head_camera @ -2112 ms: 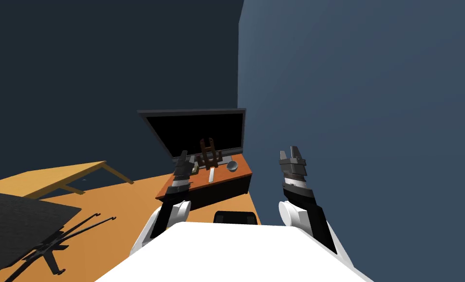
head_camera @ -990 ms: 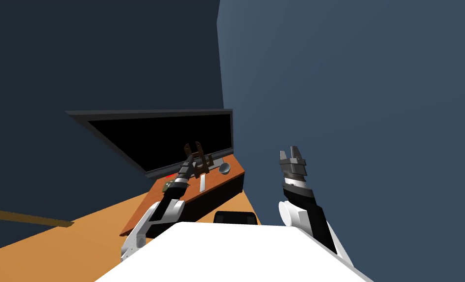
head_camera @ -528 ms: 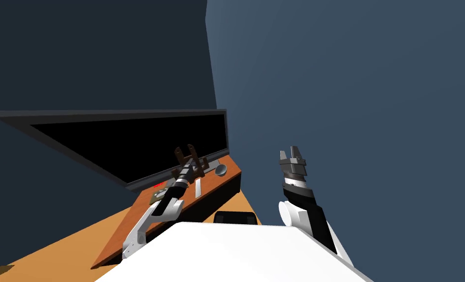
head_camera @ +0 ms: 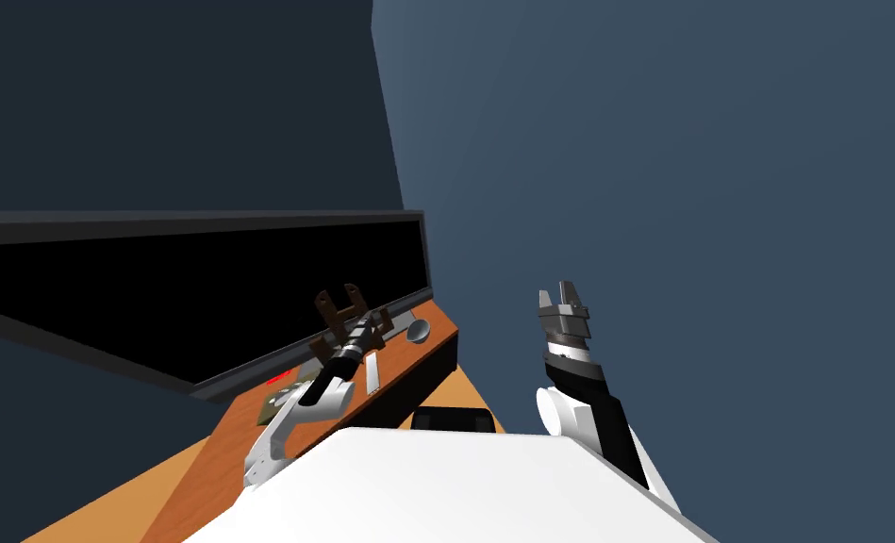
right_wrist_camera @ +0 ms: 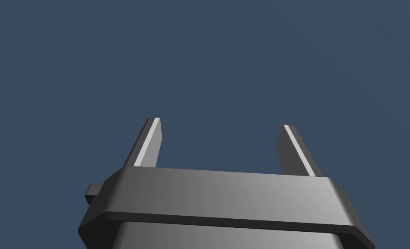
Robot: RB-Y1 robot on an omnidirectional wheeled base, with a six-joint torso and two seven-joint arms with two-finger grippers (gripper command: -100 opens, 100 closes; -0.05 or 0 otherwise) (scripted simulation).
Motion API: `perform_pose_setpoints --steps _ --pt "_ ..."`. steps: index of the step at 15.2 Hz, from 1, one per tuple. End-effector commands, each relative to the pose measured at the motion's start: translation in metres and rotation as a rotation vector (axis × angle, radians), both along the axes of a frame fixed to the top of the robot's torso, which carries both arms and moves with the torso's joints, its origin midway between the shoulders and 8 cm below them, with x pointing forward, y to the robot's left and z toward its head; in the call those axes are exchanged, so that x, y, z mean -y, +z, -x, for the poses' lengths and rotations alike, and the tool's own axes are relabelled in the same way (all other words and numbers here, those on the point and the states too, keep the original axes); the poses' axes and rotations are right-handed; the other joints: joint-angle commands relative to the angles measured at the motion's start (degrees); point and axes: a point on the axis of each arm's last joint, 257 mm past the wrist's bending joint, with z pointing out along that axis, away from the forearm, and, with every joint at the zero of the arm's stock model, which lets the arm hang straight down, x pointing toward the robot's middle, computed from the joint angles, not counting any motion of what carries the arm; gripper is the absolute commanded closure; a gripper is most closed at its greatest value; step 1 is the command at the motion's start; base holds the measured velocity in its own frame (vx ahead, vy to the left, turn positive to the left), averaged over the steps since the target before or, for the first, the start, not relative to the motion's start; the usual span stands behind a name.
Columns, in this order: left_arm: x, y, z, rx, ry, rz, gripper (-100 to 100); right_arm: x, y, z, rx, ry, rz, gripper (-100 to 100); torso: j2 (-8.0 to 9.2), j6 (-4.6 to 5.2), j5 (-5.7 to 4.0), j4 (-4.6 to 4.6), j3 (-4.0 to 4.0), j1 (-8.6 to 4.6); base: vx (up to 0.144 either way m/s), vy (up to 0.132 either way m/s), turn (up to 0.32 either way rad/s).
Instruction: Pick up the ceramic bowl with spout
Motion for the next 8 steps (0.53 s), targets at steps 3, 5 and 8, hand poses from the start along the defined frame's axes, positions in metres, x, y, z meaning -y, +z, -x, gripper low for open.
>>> perform_pose_setpoints --steps 3,5,8 --pt "-0.012 -0.027 0.004 -0.087 0.029 0.028 -100 0.0 0.0 0.0 0.0 0.0 0.0 0 0.02 0.0 0.0 0.0 0.01 -0.01 0.008 0.036 -0.136" --pt "-0.018 -0.044 0.007 -0.141 0.048 0.048 -100 0.0 0.0 0.0 0.0 0.0 0.0 0 0.01 0.02 0.0 0.0 0.0 -0.01 0.012 0.038 -0.255" --pt "-0.023 -0.062 0.01 -0.195 0.066 0.07 -100 0.0 0.0 0.0 0.0 0.0 0.0 0 0.01 0.0 0.01 0.0 0.01 0.0 0.006 0.041 -0.21"
